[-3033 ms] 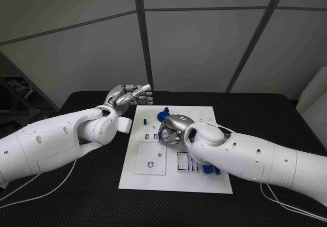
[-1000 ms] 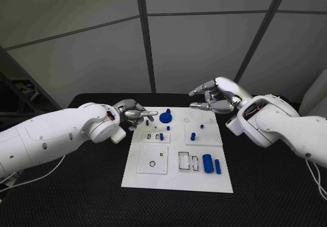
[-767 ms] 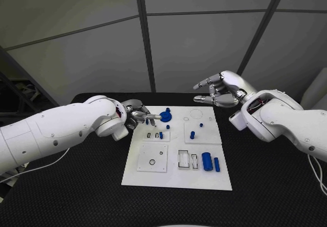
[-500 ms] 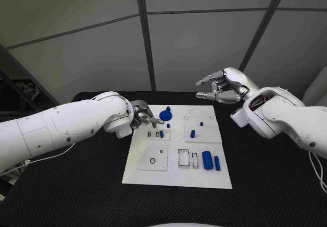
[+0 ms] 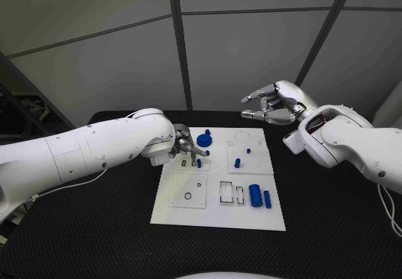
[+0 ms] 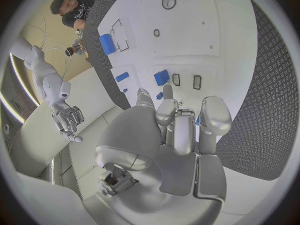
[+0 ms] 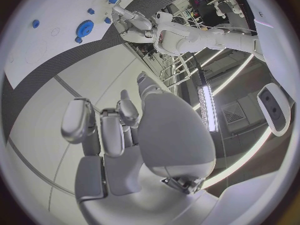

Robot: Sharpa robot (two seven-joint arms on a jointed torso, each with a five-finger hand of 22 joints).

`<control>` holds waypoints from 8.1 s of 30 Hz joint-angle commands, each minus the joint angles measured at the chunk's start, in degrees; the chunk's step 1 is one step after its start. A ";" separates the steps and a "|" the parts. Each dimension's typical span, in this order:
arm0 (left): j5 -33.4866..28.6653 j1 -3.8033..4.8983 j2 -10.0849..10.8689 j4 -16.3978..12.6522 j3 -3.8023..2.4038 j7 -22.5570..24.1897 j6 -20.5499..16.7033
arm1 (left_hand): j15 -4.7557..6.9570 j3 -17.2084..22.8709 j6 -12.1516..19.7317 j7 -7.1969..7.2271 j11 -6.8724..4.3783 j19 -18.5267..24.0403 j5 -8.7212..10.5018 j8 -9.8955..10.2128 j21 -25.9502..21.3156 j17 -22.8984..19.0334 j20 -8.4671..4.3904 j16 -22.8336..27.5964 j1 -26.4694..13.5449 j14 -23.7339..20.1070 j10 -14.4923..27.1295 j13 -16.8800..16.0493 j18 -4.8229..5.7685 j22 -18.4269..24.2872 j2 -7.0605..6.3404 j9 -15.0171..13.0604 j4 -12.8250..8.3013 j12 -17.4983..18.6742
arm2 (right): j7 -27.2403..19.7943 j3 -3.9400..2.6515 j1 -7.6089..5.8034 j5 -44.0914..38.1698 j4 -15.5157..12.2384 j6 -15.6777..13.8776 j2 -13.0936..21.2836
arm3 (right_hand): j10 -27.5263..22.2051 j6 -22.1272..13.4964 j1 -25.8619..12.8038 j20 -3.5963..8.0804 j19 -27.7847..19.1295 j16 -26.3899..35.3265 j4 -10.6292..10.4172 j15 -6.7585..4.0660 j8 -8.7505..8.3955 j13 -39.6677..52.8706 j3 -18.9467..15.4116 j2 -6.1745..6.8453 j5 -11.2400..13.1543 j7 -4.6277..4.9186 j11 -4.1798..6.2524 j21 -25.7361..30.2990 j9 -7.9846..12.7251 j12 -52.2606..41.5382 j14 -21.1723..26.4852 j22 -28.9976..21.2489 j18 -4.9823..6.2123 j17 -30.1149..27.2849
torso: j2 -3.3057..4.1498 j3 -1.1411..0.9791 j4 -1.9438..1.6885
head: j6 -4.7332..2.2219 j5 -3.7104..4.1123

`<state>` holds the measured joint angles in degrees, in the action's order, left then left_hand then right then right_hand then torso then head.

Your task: Assemble the parts on the task board

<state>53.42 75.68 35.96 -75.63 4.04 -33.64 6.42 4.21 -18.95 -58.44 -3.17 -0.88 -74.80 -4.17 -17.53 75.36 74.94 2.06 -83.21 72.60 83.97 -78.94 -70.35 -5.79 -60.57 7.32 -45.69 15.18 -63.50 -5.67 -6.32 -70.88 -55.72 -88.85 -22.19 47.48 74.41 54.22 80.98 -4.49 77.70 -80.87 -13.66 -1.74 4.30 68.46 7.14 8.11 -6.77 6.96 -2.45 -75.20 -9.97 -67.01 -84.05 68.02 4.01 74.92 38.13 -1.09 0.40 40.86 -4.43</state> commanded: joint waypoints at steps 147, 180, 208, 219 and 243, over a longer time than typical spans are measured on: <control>12.66 -2.65 1.22 -2.01 0.11 2.79 0.60 | 1.06 33.70 -1.68 1.16 -1.15 -1.09 -26.62 5.80 2.22 11.38 -0.83 -3.34 1.41 5.08 -3.05 -4.43 0.74 -5.83 -4.28 -21.62 -17.27 2.70 | 1.92 -0.05 -0.12 0.87 2.46 2.73 -1.98 | 0.27 0.54 -0.28 0.15 -0.17 1.00 0.44 -0.31 -0.57 -0.51 -0.01 -0.69 -0.54 0.04 0.21 1.18 -0.25 0.42 -2.22 -1.09 0.94 0.22 | -0.01 0.00 0.00 | 2.09 -0.72; 12.27 -2.73 0.39 -1.73 0.34 2.52 2.40 | 1.04 35.29 -1.99 1.17 -1.16 -0.97 -27.20 6.05 2.08 11.45 -0.81 -3.42 0.45 5.10 -3.11 -4.43 0.71 -5.76 -4.88 -22.26 -17.88 2.92 | 2.05 -0.05 -0.12 0.86 2.80 3.39 -2.21 | 0.34 0.54 -0.39 0.15 -0.13 1.04 0.42 -0.31 -0.56 -0.48 -0.04 -0.74 -0.42 0.04 0.22 1.21 -0.27 0.35 -2.23 -1.09 0.93 0.20 | 0.02 0.00 -0.01 | 2.49 -1.12; 9.52 -2.71 -1.19 0.35 0.93 1.33 5.16 | 1.66 35.17 -4.58 2.29 -1.88 -1.89 -28.71 6.86 2.62 12.34 -1.29 -4.34 -7.91 5.36 -4.28 -5.28 0.96 -7.43 -7.88 -24.68 -12.73 2.02 | 2.05 -0.05 -0.12 0.86 2.89 3.54 -2.32 | 0.31 0.55 -0.44 0.16 -0.16 1.13 0.43 -0.31 -0.56 -0.59 -0.05 -0.81 -0.37 0.03 0.23 1.31 -0.29 0.42 -2.23 -1.20 0.95 0.11 | 0.01 0.01 -0.03 | 2.74 -1.03; 9.50 -2.71 -1.50 0.86 0.93 1.19 4.49 | 2.00 32.78 -6.02 2.66 -2.14 -2.63 -23.03 7.49 3.20 12.93 -1.65 -4.91 -9.52 5.51 -4.91 -6.08 1.20 -8.74 -8.33 -25.33 -8.11 0.89 | 2.06 -0.05 -0.12 0.86 2.91 3.56 -2.34 | 0.31 0.55 -0.44 0.16 -0.16 1.13 0.43 -0.31 -0.56 -0.59 -0.05 -0.81 -0.37 0.03 0.23 1.31 -0.29 0.42 -2.23 -1.20 0.95 0.11 | -0.01 -0.01 -0.05 | 2.81 -0.98; 9.50 -2.71 -0.64 1.37 0.84 1.18 2.10 | 2.11 24.24 -7.86 2.53 -2.01 -3.15 -4.86 8.94 3.57 13.09 -1.78 -5.14 -10.82 5.54 -5.34 -6.77 1.38 -10.04 -10.54 -27.12 1.52 0.41 | 2.04 -0.04 -0.12 0.86 2.87 3.76 -2.12 | 0.25 0.55 -0.63 0.16 -0.25 1.28 0.37 -0.31 -0.56 -0.74 -0.14 -0.82 -0.32 0.03 0.22 1.51 -0.31 0.54 -2.20 -1.44 1.00 -0.07 | 0.01 0.04 -0.08 | 2.65 -0.76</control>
<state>63.45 73.16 35.20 -74.11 4.75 -32.33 8.53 6.18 5.50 -65.84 -0.70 -3.01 -77.59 -9.26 -8.82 78.80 74.91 0.11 -88.32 61.96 83.85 -83.83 -74.92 -3.99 -70.56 -3.04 -72.77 16.74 -63.24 -3.33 -6.30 -70.88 -55.04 -85.91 -18.77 45.35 74.41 54.62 80.80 -4.50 77.71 -79.88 -13.21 -1.74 3.95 67.79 7.27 7.50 -7.17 6.95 -2.45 -74.04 -10.20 -66.72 -84.05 66.66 4.00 74.92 38.14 -1.05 0.33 43.57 -5.19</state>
